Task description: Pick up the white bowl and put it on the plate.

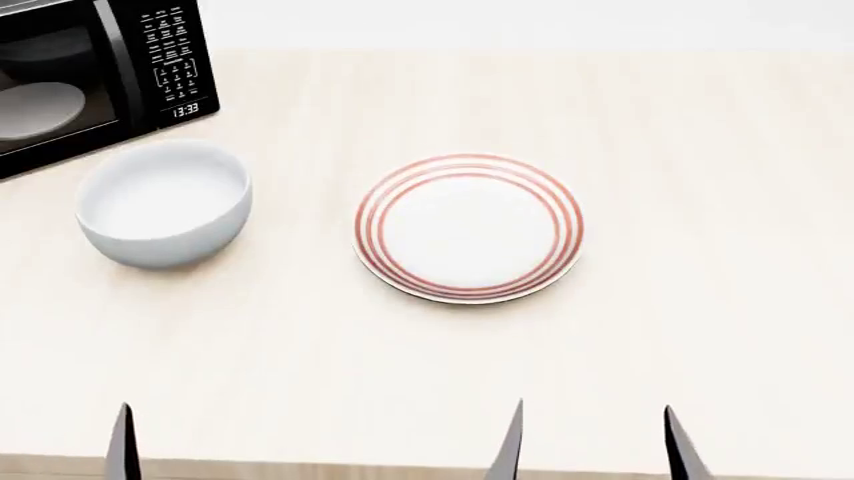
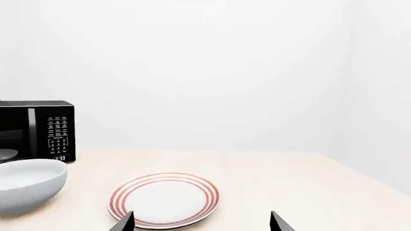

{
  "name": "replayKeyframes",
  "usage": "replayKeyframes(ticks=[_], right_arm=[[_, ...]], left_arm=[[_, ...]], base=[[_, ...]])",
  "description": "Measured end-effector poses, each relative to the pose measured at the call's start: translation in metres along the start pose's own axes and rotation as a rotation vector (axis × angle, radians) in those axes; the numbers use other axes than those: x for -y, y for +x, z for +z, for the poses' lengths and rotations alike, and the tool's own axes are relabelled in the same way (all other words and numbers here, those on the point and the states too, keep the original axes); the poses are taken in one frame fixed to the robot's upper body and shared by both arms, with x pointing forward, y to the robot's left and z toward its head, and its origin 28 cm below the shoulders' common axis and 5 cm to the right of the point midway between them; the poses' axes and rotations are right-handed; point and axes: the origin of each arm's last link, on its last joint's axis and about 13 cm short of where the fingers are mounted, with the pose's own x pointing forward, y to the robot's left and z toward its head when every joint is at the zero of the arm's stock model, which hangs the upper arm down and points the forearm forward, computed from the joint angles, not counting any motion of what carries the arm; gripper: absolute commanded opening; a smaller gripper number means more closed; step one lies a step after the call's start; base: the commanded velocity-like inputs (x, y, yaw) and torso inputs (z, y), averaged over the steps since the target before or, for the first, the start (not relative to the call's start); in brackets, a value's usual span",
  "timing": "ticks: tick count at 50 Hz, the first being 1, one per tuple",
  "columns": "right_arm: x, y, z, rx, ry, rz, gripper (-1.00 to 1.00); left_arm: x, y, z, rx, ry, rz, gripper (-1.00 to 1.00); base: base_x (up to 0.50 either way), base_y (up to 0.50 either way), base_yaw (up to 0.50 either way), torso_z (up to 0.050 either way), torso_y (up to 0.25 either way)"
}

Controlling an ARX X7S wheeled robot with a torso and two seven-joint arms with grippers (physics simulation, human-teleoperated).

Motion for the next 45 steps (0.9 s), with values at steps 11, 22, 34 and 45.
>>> replayKeyframes(ticks=[11, 22, 34, 45], right_arm=[[0.000, -0.005, 0.014, 0.050, 0.005, 0.001, 1.00], [-0.001, -0.008, 0.019, 0.074, 0.004, 0.005, 1.00], [-0.002, -0.009, 0.020, 0.085, 0.000, 0.006, 1.00], [-0.002, -0.009, 0.021, 0.088, 0.000, 0.006, 1.00]], left_arm=[[0.000, -0.004, 0.018, 0.044, -0.010, 0.000, 1.00], [0.000, -0.006, 0.024, 0.060, -0.012, 0.002, 1.00], [0.000, -0.007, 0.025, 0.064, -0.010, 0.004, 1.00], [0.001, -0.007, 0.026, 0.067, -0.002, 0.006, 1.00]], base=[[0.23, 0.00, 0.00, 0.000, 0.000], [0.50, 0.00, 0.00, 0.000, 0.000], [0.50, 0.00, 0.00, 0.000, 0.000], [0.50, 0.00, 0.00, 0.000, 0.000]])
